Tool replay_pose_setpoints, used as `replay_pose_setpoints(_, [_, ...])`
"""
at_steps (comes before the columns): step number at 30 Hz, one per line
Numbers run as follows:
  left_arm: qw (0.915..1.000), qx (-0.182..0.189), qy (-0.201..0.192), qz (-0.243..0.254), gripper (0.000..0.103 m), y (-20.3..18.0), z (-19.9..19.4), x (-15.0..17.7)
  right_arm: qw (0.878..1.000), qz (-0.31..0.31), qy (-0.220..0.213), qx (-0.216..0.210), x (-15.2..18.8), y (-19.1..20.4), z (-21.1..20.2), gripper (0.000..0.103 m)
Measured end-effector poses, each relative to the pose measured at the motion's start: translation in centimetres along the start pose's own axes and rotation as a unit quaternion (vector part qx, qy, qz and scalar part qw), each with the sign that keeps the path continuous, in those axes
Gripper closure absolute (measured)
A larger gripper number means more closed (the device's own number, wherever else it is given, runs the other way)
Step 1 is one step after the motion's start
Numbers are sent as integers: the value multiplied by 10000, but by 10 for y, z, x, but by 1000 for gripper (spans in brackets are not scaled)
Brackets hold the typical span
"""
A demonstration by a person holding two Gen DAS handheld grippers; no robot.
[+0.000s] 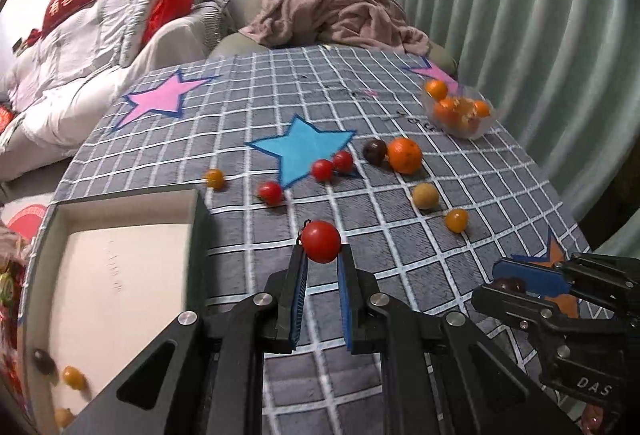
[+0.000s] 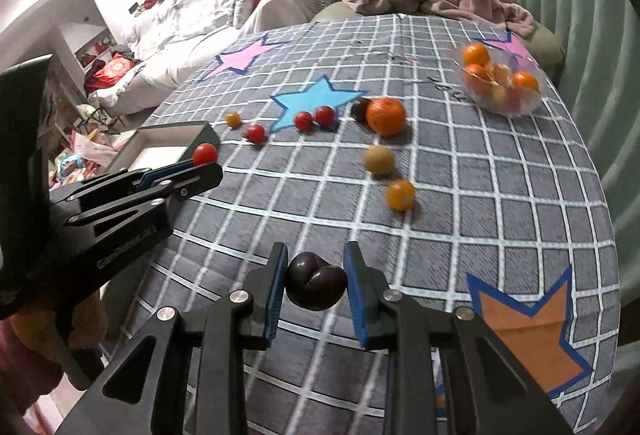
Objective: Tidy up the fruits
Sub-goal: 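Carry the tomato and plum over the white tray and open both tools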
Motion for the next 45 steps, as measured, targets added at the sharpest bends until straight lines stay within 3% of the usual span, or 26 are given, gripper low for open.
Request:
replay_pose_setpoints(13, [9969,-502,-134,-593,87,77,-38,14,9974,-631,127,-330,-30,77,12,71])
replay_pose_setpoints(27, [9874,-1172,7,-1061,87,160,-38,26,9891,-1199,511,-691,-65,162,69,71])
replay_pose_setpoints(36, [9805,-1448,292,-1297,87,194,-13,24,9858,-1301,820,-670,-87,188,120,71])
replay_pose_setpoints(45, [9793,-1521,531,-1225,87,196,3,29,9835,-1337,1089,-541,-86,192,154,71])
Point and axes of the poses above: each gripper's, at about its wrist camera, not at the fingertips, and z roughly the way its jaws point, y to its left, x to its underside, the point moved 2 cm from there along z, roughly the way its jaws point, and after that the axes turned 1 degree about x, right-handed, at the moved point
